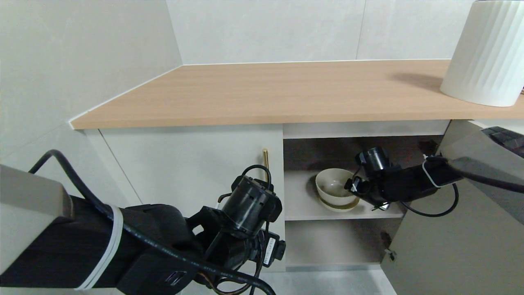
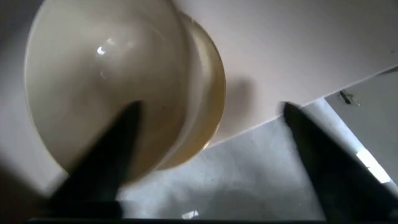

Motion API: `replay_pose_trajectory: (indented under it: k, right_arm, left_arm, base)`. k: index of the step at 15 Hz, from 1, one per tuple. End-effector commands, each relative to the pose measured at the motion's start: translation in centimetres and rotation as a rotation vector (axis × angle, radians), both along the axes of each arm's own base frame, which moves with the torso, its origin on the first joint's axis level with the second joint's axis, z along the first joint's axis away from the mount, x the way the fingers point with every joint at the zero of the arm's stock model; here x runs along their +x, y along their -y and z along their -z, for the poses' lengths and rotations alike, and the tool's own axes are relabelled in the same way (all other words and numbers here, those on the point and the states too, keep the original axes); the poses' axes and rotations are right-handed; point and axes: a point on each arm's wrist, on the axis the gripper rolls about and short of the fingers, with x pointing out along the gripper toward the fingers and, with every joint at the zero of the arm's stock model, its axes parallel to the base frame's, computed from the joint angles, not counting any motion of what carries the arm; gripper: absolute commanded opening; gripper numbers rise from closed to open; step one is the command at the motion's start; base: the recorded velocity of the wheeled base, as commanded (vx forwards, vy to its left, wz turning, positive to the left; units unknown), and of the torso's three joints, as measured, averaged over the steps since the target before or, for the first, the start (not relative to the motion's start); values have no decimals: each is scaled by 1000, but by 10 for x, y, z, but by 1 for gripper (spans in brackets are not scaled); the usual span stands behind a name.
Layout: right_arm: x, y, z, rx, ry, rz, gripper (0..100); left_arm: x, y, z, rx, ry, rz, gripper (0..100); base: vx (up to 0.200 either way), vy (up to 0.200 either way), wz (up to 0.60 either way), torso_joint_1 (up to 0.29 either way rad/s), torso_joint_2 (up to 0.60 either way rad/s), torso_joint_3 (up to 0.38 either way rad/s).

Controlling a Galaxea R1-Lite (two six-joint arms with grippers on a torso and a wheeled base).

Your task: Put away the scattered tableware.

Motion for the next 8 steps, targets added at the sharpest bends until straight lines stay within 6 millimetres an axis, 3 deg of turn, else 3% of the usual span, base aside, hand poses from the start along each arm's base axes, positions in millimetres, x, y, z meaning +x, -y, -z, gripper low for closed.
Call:
replay_pose_trajectory:
  k: [1, 5, 6, 8]
  right_arm:
    - [-4, 0, -5, -2, 4, -7, 100]
    - [-39, -6, -33, -49, 4, -146, 100]
    - [-54, -7, -42, -48, -2, -194, 100]
    - [-102, 3, -74, -80, -20, -323, 100]
  left_arm:
    - [0, 0, 0, 0, 0, -1, 100]
    - [4, -5, -2, -30, -5, -43, 100]
    - [7, -9, -5, -41, 3, -65, 100]
    - [9, -37, -32, -122, 53, -151, 100]
  base:
    - [0, 0, 0, 0, 0, 0]
    - [0, 0, 0, 0, 0, 0]
    - [0, 0, 0, 0, 0, 0]
    - [0, 0, 0, 0, 0, 0]
